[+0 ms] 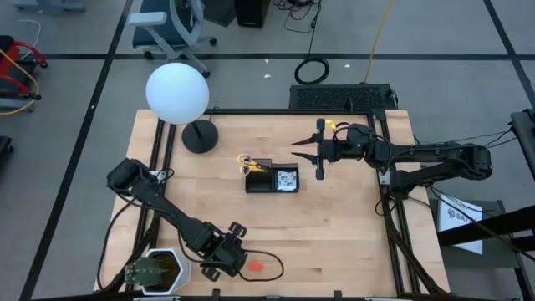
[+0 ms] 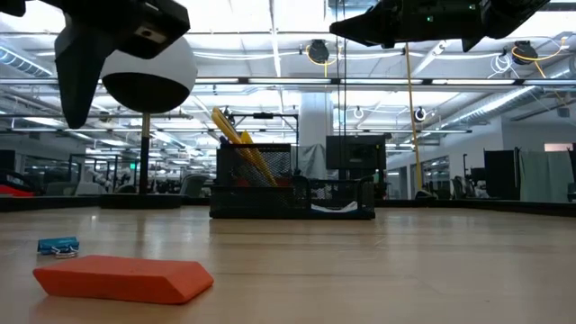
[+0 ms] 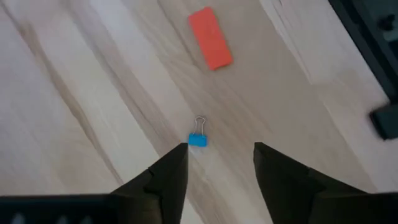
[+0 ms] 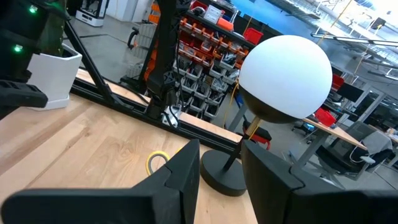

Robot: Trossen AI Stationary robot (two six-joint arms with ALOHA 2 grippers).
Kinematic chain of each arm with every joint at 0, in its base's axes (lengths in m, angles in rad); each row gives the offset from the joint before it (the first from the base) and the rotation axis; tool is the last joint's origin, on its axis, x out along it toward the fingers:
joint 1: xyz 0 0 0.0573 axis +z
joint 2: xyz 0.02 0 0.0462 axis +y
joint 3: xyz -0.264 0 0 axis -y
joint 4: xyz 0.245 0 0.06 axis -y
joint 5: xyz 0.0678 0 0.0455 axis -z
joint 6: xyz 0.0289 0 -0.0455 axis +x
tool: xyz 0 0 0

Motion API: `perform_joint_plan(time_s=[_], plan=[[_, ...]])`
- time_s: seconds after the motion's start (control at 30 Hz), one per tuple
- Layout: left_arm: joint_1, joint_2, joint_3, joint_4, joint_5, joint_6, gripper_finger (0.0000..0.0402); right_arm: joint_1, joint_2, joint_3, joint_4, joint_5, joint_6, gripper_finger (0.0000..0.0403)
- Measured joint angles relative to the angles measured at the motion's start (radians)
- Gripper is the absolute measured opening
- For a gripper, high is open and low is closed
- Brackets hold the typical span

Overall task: Pick and place office supplies into organizer
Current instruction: Put the blue binder clip into the desk organizer

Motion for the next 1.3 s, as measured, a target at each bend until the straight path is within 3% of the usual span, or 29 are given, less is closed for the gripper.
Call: perform_joint_plan(time_s=[0.23,0.6,0.93,1.3], plan=[[-0.001,0.001,0.0,-0.048,0.004,0.103,0.0208,0.0,0.0,0.0,0.0,0.0,0.0,0.011],[0.048,0.039,-0.001,-0.045,0.006,0.255,0.0187,0.0,0.0,0.0,0.0,0.0,0.0,0.011],[0.071,0.088,-0.001,0.031,0.072,0.315,0.0192,0.0,0.0,0.0,0.0,0.0,0.0,0.011],[0.09,0.109,-0.024,0.053,0.075,0.324,0.0191,0.0,0.0,0.0,-0.001,0.0,0.0,0.011]])
